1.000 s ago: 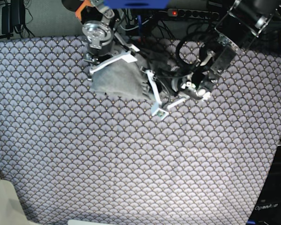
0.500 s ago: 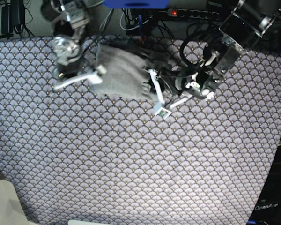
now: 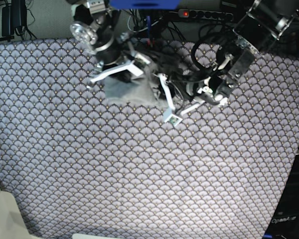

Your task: Fold the T-shirt properly

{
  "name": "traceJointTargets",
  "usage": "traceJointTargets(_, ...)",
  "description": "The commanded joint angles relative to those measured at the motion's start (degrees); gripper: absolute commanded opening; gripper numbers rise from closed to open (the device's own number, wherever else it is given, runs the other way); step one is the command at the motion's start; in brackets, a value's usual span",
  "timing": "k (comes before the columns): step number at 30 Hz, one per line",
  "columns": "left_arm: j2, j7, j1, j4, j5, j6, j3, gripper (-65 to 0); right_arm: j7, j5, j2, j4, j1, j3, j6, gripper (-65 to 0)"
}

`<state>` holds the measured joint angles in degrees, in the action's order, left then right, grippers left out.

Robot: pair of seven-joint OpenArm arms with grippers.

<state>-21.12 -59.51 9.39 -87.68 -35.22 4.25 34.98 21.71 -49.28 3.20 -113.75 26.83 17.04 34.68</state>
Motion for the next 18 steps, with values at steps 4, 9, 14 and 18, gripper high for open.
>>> traceJointTargets(4, -0.9, -2.8, -0.5, 1.3, 4.1, 1.6, 0.3, -65.0, -3.9, 0.5, 3.6, -1.3, 0.3, 0.3, -0.3, -65.0)
traceJointTargets(9, -0.9, -2.8, -0.5, 1.3, 4.1, 1.6, 0.3, -65.0, -3.9, -0.5, 2.5, -1.4, -1.9, -2.0, -0.3, -65.0)
traceJointTargets(14, -0.9, -2.8, -0.5, 1.3, 4.1, 1.6, 0.3, -65.0, -5.4, -0.9, 1.8, -2.2, -3.3, -6.7, -0.3, -65.0)
traceJointTargets(18, -0.7, -2.8, -0.5, 1.3, 4.1, 1.6, 0.3, -65.0, -9.9, -0.9, 1.9, -2.7, -1.7, -8.3, -0.3, -65.0)
